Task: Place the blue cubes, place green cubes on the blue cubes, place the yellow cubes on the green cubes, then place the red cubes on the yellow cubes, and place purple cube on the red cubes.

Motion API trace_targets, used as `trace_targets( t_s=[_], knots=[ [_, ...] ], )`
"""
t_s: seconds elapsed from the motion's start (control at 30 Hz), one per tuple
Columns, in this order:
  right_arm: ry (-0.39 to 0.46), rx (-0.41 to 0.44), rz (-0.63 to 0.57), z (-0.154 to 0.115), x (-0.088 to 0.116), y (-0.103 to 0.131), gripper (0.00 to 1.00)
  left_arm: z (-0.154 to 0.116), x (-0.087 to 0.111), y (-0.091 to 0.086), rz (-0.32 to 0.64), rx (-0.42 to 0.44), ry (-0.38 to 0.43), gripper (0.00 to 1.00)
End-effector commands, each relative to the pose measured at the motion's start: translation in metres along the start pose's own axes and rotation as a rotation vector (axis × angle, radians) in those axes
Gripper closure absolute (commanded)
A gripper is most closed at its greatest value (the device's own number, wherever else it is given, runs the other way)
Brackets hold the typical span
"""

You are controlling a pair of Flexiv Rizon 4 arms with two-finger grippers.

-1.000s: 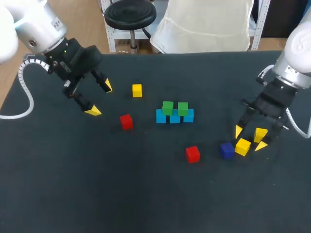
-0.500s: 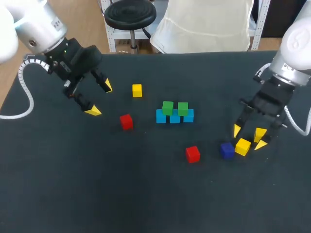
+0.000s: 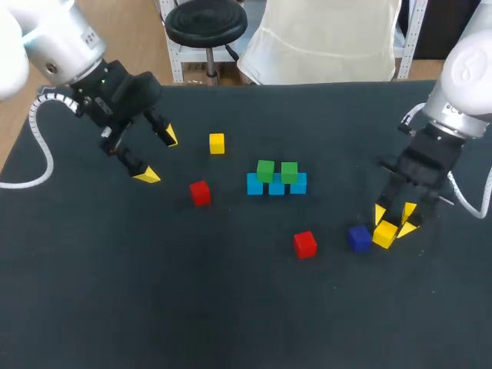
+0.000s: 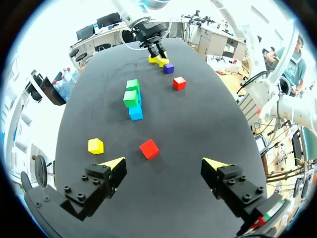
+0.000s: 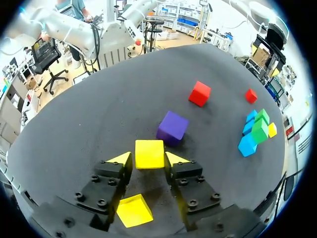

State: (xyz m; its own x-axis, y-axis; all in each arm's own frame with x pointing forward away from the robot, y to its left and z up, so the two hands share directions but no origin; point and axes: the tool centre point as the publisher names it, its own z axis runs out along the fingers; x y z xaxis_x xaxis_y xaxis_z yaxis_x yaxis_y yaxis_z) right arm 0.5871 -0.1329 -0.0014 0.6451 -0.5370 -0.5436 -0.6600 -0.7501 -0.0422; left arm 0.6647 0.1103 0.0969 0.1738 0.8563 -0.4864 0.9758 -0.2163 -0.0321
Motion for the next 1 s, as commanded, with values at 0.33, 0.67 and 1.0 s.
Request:
trace_targets(
  t_s=[0.33, 0.67, 1.0],
  knots=[
    [-0.013, 0.114, 0.175, -0.015, 0.004, -0.005, 1.00, 0.000, 0.001, 0.000, 0.003, 0.000, -0.001, 0.00],
    [0.091, 0.342, 0.660, -0.047, 0.000, -0.033, 1.00, 0.000, 0.001, 0.000, 0.003, 0.000, -0.001, 0.00],
    [0.159, 0.532, 0.859, -0.062, -0.018, -0.078, 1.00, 0.000, 0.001, 0.000, 0.003, 0.000, -0.001, 0.00]
  ],
)
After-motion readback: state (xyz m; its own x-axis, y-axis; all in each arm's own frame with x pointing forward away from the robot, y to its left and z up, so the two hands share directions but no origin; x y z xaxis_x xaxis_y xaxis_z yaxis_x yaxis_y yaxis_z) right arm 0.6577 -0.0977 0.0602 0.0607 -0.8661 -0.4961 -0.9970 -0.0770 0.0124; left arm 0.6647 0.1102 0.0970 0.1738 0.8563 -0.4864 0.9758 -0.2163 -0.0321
